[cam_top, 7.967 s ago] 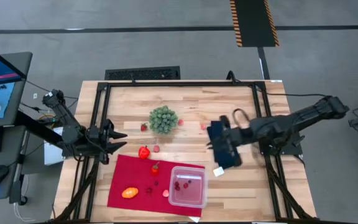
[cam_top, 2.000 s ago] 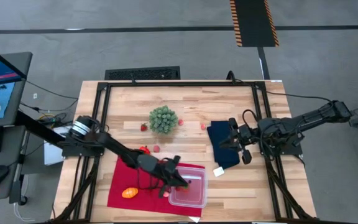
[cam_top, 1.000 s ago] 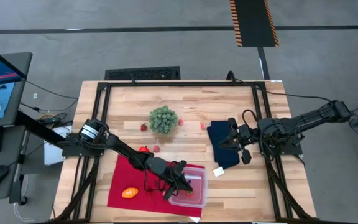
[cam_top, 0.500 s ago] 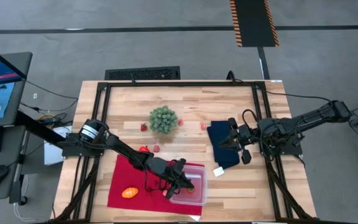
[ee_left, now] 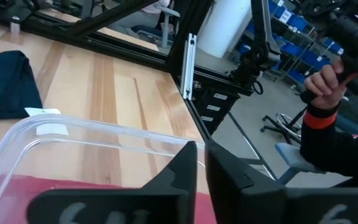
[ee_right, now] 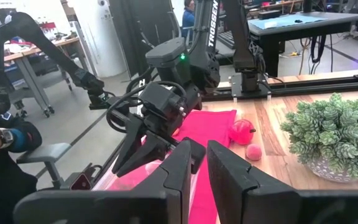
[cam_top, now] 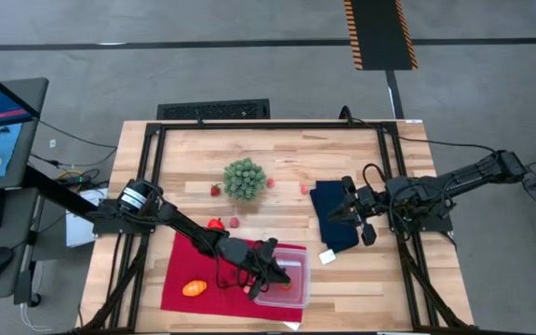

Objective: Pick and placing Produce into tupperware
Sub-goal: Put the bottom strawberry into the transparent bin, then put the cherry into the transparent bin

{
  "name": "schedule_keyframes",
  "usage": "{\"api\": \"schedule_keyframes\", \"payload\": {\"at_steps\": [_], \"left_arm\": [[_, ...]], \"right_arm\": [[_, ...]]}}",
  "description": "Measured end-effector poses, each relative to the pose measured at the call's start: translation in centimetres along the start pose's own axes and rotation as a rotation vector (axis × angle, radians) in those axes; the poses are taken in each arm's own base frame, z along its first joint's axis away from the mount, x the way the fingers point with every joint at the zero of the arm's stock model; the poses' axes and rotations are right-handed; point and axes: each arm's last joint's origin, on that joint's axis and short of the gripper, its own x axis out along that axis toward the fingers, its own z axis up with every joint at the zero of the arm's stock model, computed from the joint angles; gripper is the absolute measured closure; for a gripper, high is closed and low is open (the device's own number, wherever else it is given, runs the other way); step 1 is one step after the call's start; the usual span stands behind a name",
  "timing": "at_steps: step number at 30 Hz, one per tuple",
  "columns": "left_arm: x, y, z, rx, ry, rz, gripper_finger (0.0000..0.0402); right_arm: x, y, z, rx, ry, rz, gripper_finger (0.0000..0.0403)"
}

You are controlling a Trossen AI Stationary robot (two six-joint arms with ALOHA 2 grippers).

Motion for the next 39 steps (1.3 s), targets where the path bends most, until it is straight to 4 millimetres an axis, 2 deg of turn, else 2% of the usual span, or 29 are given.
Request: {"api": "schedule_keyframes", "payload": {"at_steps": [7,14,22,28,34,39], "left_arm": [[0.0,-0.1,0.0,-0.008,0.0,-0.008,0.0333],[-0.6,-1.0,1.7,0.054,-0.015,-0.022,0.0323],[-2.6,-4.1,3.7,0.213,0.051,0.072,0.0323],[-4.9,-7.6,4.9,0.308,0.04,0.172,0.0323],[-7.3,-10.5,3.7,0.356,0.122,0.343,0.0323],[-9.3,-12.1,1.4,0.303,0.147,0.559,0.0323]], "right_arm": [[0.0,0.0,0.0,0.0,0.0,0.0,0.0326],[0.0,0.0,0.0,0.0,0.005,-0.001,0.0326],[0.0,0.0,-0.1,0.0,0.005,-0.001,0.0326],[0.0,0.0,-0.1,0.002,0.007,-0.001,0.0326],[0.0,0.0,-0.1,0.002,0.01,-0.001,0.0326],[0.0,0.0,-0.1,0.001,0.007,-0.001,0.0326]]}}
